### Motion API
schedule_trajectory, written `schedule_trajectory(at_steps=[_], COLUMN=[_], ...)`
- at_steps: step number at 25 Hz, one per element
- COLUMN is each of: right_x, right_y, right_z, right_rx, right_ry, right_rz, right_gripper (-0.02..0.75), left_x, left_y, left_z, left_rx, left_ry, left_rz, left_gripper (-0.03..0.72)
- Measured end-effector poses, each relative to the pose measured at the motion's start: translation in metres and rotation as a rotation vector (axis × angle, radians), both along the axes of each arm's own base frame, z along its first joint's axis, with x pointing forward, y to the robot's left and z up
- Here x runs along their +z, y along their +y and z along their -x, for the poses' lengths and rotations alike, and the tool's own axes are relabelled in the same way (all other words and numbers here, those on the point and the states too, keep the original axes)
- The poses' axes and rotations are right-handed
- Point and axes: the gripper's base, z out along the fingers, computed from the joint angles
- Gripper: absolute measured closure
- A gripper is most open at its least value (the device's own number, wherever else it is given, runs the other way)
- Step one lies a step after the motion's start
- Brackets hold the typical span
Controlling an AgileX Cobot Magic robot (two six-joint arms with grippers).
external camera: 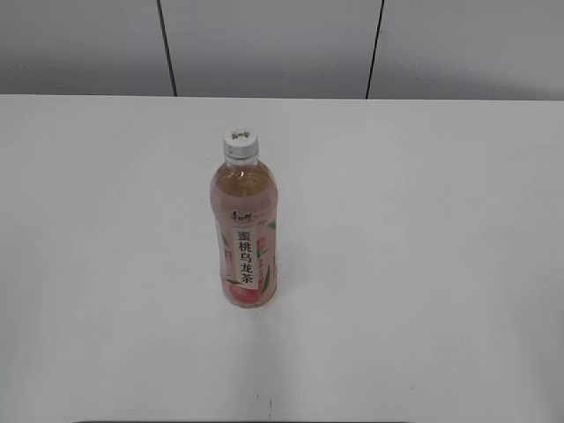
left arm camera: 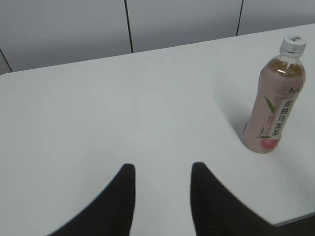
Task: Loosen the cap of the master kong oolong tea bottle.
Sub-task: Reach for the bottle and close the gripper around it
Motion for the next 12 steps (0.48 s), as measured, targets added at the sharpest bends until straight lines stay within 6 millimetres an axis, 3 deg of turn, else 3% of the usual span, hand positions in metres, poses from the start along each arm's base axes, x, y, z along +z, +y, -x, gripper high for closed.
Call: schedule_trajectory(at_steps=[8, 12], right_x=[0.0, 0.0], right_y=[0.0, 0.0], right_z=[0.0, 0.0], right_rx=[0.0, 0.0], right_ry=[0.0, 0.0], right_rz=[0.0, 0.0], right_gripper=[0.207, 0.207], left_x=[0.001, 0.018], left_y=[0.0, 0.0], left_z=[0.0, -0.003], left_rx=[0.001, 0.009], left_ry=[-0.007, -0.181], left_rz=[0.001, 0.027], left_gripper=[0.447, 0.447])
